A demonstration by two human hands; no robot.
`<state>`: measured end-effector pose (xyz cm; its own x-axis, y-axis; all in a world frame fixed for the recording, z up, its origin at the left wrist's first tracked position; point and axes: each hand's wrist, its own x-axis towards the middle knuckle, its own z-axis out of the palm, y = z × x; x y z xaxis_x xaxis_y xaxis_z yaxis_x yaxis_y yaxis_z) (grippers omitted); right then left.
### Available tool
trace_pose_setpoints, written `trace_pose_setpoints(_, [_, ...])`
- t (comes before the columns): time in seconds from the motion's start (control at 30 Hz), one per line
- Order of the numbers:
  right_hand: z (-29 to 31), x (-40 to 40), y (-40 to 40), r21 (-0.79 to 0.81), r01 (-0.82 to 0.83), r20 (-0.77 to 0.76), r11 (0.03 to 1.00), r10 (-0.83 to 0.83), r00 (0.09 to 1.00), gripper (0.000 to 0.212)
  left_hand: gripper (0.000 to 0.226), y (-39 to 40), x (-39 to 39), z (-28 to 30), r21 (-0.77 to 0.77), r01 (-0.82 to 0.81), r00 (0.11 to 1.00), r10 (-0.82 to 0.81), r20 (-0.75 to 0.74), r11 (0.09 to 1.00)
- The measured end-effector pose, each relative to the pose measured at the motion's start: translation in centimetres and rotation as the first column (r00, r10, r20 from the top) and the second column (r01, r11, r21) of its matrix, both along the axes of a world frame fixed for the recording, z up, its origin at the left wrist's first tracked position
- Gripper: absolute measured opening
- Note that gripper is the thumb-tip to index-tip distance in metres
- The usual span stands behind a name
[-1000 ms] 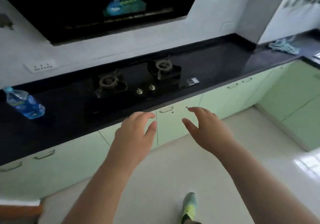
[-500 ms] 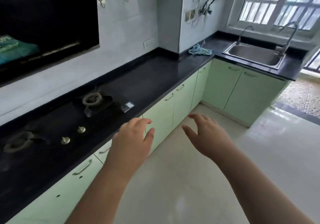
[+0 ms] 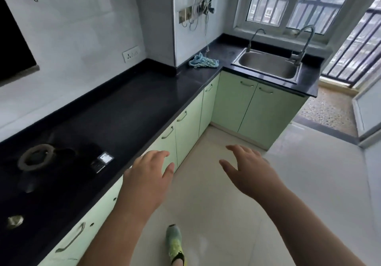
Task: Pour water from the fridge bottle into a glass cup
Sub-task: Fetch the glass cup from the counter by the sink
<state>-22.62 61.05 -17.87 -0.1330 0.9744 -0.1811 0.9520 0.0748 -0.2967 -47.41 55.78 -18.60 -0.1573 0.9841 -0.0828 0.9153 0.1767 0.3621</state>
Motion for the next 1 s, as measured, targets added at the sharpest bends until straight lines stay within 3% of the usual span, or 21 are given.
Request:
trace_pose_setpoints(0.3, [1.7, 0.4, 14.6, 0.081, 0.215, 0.004, 0.973, -0.216, 0.976, 0.054, 0.046, 19.5, -0.4, 0.4, 0.025, 0.211, 0.977, -0.211, -0.017, 0.977])
trace_pose_setpoints(0.53, [0.9, 2.2, 22.7, 0.035, 0.287, -0.019, 0.957, -0.287, 0.958, 0.054, 0.046, 30.4, 1.5, 1.2, 0.006, 0.292, 0.956, -0.291, -0.038, 0.957])
trace_pose_setpoints(1.0, [0.9, 10.9, 48.5, 0.046, 0.093, -0.089, 0.995, -0.088, 0.992, 0.06, 0.046, 51.1, 10.8, 2.0, 0.027, 0.194, 0.978, -0.192, -0.077, 0.981])
